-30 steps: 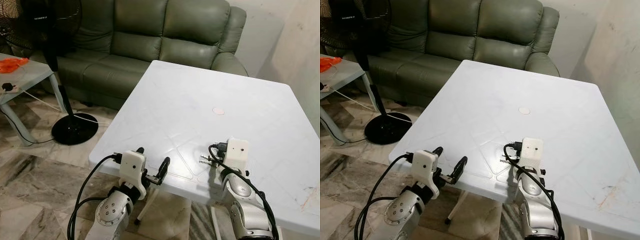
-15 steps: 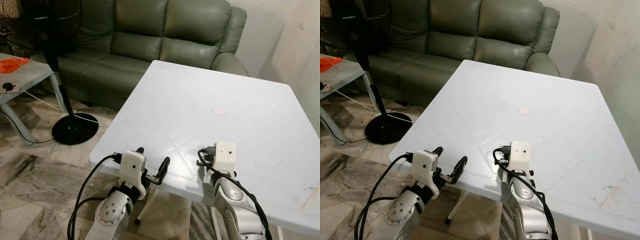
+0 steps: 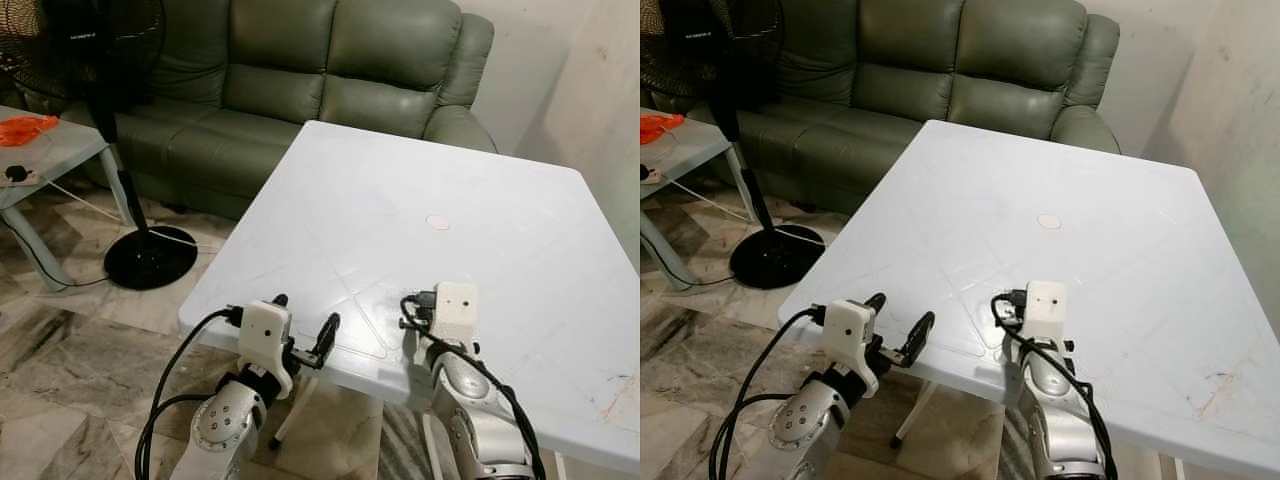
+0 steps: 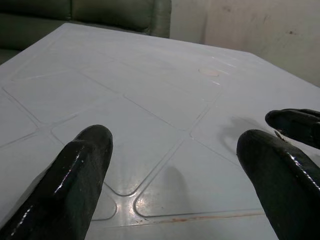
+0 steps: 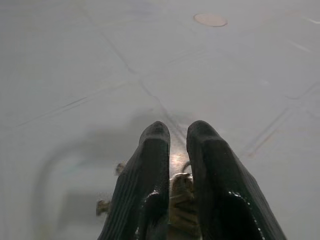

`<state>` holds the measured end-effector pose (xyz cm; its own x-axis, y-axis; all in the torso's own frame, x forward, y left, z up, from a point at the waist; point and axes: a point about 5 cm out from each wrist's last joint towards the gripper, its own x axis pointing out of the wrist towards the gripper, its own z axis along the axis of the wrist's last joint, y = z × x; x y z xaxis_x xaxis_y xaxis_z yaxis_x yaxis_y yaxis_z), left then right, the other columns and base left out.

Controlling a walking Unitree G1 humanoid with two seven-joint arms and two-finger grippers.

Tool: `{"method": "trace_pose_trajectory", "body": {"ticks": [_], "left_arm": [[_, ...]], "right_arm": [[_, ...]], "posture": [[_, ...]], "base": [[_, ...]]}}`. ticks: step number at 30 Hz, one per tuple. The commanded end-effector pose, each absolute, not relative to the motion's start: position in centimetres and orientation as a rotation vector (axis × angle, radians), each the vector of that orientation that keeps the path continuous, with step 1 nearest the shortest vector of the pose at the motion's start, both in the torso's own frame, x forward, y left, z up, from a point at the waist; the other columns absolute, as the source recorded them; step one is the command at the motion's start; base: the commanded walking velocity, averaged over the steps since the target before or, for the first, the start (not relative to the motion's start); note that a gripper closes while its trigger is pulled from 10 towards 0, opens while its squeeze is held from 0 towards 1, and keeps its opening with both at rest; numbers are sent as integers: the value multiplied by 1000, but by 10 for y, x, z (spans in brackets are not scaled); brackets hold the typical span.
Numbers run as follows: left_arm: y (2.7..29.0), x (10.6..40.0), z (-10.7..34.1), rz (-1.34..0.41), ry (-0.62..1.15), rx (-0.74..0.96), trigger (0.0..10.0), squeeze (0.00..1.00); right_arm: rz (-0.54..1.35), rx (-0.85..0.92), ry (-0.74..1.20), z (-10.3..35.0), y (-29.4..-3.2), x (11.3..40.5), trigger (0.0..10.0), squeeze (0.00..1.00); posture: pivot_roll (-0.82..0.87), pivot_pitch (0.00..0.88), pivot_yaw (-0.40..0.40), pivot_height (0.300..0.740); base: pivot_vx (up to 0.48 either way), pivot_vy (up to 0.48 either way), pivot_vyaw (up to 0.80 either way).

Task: Hang keys on a hook

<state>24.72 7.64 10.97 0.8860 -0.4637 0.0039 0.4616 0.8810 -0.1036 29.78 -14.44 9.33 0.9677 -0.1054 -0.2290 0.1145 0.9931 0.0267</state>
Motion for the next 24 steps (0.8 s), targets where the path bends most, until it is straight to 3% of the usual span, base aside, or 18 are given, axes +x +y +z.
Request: {"method": "trace_pose_trajectory", "body": {"ticks": [1,6,7,15,16,24], "left_arm": [[74,246,114,-492,12,-110,10000,0],[75,247,113,-490,15,-114,10000,0],[75,247,113,-489,16,-115,10000,0],[75,246,114,-490,15,-119,10000,0],[75,246,114,-490,16,-119,10000,0],[76,246,114,-486,17,-119,10000,0]], "right_arm": [[-138,22,232,93,-150,298,10000,0],[-128,46,252,89,-151,296,10000,0],[-127,58,253,88,-151,296,10000,1000],[-123,16,271,86,-150,294,10000,1000],[-124,11,274,85,-150,294,10000,0],[-130,16,295,81,-150,293,10000,0]], "posture": [[60,43,-77,740],[59,46,-76,740],[59,46,-76,740],[57,52,-73,740],[57,52,-73,740],[59,53,-73,740]], "base": [[0,0,0],[0,0,0],[0,0,0],[0,0,0],[0,0,0],[0,0,0]]}}
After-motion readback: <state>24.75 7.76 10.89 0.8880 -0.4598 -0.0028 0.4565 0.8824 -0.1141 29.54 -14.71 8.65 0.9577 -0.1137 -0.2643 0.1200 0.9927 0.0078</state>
